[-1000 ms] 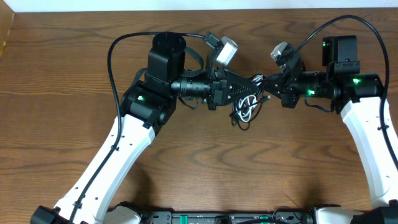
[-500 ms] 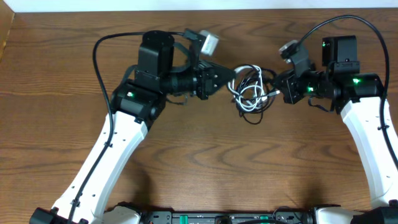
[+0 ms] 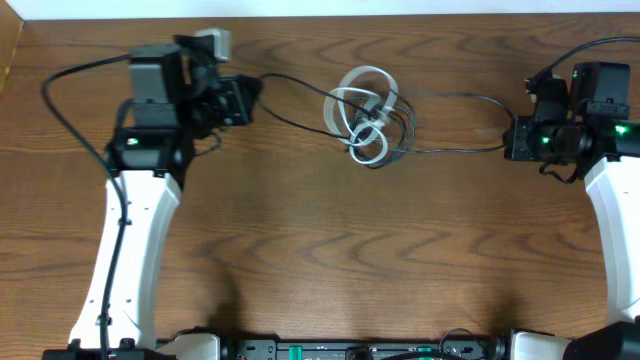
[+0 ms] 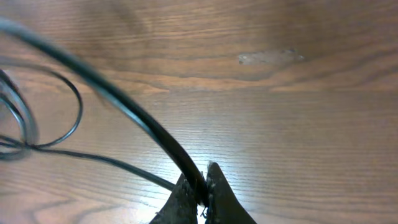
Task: Untangle cables
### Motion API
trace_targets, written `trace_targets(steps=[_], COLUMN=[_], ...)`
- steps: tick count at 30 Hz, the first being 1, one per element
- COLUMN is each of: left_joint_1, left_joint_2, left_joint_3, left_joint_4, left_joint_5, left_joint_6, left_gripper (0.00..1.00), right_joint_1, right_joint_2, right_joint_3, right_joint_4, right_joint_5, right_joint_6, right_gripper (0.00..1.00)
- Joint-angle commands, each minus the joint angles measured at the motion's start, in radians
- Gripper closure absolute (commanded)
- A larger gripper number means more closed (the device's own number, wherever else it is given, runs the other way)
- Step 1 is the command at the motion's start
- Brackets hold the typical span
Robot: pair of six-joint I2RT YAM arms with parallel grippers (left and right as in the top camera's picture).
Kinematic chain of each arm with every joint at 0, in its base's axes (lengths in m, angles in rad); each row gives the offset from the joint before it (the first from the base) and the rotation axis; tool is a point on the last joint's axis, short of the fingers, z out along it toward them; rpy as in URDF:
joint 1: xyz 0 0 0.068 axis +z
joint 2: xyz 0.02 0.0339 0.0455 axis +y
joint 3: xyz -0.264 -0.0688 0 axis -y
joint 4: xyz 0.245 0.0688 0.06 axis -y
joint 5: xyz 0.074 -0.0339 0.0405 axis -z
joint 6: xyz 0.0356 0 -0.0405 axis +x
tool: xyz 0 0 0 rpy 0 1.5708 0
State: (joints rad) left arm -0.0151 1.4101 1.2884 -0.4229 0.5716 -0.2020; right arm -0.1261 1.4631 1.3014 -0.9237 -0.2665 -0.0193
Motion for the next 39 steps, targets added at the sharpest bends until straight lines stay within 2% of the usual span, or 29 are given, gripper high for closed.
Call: trace_targets(steps=[1,5,11,22,28,33,36,39], left_joint_1=[0.085,0.171,0.316,0.557,0.593,0.593,0.592,0.589], left_joint_2=[-0.006,-0.006,-0.006,-0.006,-0.006,-0.006,-0.006,-0.005], left_joint_3=[0.006,0.006,0.006,0.006,0.006,0.006,0.006,0.006], left_joint_4=[0.005,0.005,0.005,-0.011,-0.040,-0.040,-0.049,-0.048], left_joint_5=[-0.040,-0.043,-0.055,-0.060,-0.060,-0.060,-0.024,0.066], left_joint_6=[0.010,-0.003,-0.024,-0.062,-0.061,-0.062,-0.061,-0.061], left_gripper=[0.92,0.92,0.92,0.92,0.92,0.92,0.92,0.92], right_joint_1=[-0.031,-0.043,-0.080,-0.256,-0.317,-0.318,-0.315,-0.301], right_joint_2=[-0.010,-0.010,-0.010,-0.010,-0.010,-0.010,-0.010,-0.010], right_joint_3=[0.011,0.011,0.011,0.011,0.011,0.011,0.011,0.011], right_joint_4=[-0.015,-0.041,-0.070,-0.128,-0.135,-0.159,-0.149,-0.119], right_joint_5=[0.087,0.183,0.221,0.276,0.281,0.404,0.357,0.232], right_joint_6=[0.051,0.093,0.139,0.245,0.271,0.366,0.343,0.248], right_gripper=[0.99,0.99,0.99,0.99,0.99,0.99,0.99,0.99])
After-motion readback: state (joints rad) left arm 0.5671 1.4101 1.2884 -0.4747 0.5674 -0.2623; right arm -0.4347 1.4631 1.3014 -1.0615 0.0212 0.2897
